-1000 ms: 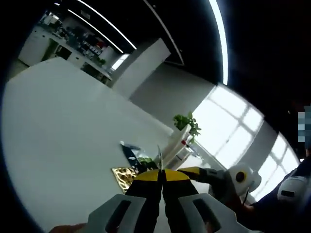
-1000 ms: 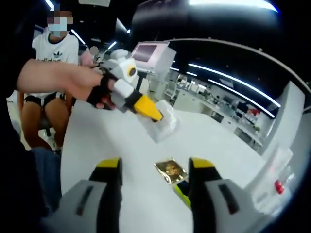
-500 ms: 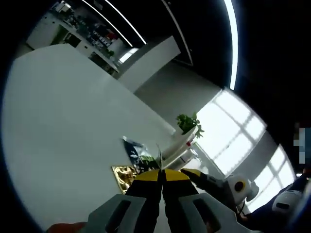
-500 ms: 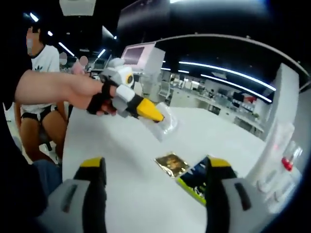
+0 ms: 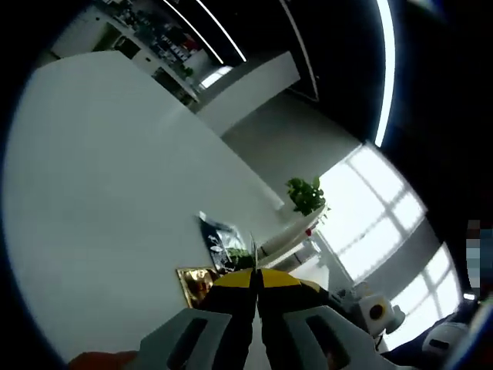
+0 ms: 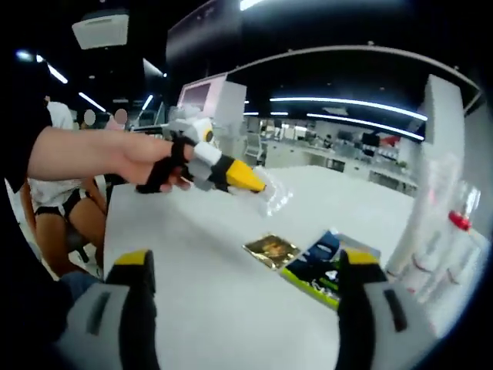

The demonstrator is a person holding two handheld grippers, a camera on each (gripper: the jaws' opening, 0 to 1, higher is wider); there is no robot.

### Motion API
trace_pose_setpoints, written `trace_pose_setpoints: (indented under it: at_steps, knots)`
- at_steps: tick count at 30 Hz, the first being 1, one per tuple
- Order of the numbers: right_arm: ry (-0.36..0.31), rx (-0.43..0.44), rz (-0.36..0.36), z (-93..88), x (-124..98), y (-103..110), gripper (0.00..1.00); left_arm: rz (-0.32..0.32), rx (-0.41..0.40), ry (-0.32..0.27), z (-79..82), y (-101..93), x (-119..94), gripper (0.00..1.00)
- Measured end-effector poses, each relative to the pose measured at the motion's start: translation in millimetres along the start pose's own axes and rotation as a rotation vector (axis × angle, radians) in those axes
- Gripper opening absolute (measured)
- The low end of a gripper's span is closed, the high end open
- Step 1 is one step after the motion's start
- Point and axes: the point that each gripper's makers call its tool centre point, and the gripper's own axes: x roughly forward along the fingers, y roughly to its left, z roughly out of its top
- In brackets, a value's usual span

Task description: Arrange the skincare products in the storage area until every visible bottle or jar stands upright without overlapping.

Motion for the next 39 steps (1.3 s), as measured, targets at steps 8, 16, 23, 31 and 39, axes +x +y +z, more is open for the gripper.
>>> trace_pose_setpoints:
  at_steps: [8,16,23,31,39]
  knots:
    - [0.019,0.008,-0.004,-10.1,-6.3,-0.3,0.99,0.015,-0.037,0.04,9.3,16.3,23.6,0.0]
    - [0.022,0.011,0.008,-11.8,-10.7,9.4,0.97,0.052,-0.053,0.056,15.4,34.5,38.6,0.0]
    - [0.017,0.004,0.033,-9.5,-9.7,18.5,0.96,0.083,-0.036,0.084,18.2,45.5,50.9,0.0]
    - [0.023,-0.001,0.048,-13.9,-10.3,21.9,0.94,0.126,-0.01,0.115,14.3,59.5,59.3,0.0]
    - [0.028,-0.014,0.067,-13.7,-9.3,27.6,0.93,0.145,0.029,0.119,14.7,63.9,66.5,0.0]
